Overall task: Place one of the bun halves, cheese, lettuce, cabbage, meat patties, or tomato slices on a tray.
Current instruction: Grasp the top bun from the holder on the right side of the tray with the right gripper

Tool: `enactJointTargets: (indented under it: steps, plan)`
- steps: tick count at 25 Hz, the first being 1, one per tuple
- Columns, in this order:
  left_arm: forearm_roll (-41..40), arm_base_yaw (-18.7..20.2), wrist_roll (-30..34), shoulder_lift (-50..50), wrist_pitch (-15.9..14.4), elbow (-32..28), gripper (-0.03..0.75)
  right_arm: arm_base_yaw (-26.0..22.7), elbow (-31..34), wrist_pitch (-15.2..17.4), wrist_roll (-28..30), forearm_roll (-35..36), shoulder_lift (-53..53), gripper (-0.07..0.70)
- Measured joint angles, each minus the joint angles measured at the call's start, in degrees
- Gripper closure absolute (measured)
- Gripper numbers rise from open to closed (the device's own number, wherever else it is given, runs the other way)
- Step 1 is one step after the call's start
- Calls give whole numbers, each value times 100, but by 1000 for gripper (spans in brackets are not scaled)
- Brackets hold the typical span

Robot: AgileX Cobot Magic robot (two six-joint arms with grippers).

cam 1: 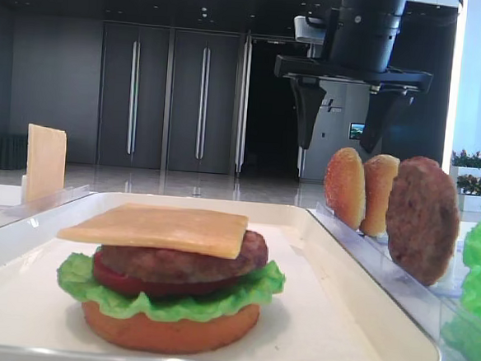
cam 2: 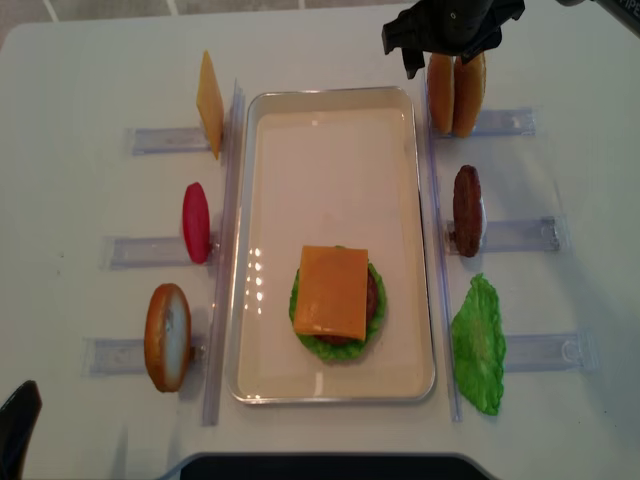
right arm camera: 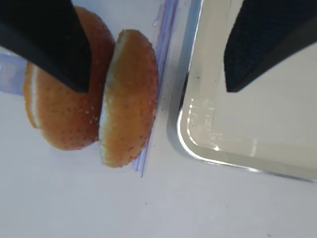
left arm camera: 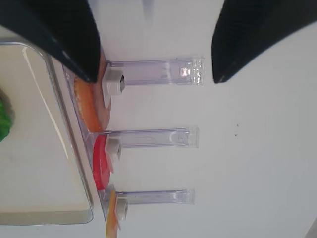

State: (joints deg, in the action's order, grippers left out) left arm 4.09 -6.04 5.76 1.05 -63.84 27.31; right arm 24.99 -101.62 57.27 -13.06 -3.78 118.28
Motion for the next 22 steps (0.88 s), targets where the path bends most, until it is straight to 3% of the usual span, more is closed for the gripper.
enactJointTargets:
  steps: [22]
  plan:
    - [0,0,0,0,0,0,181,-162,-7,-120,9,151,152,78]
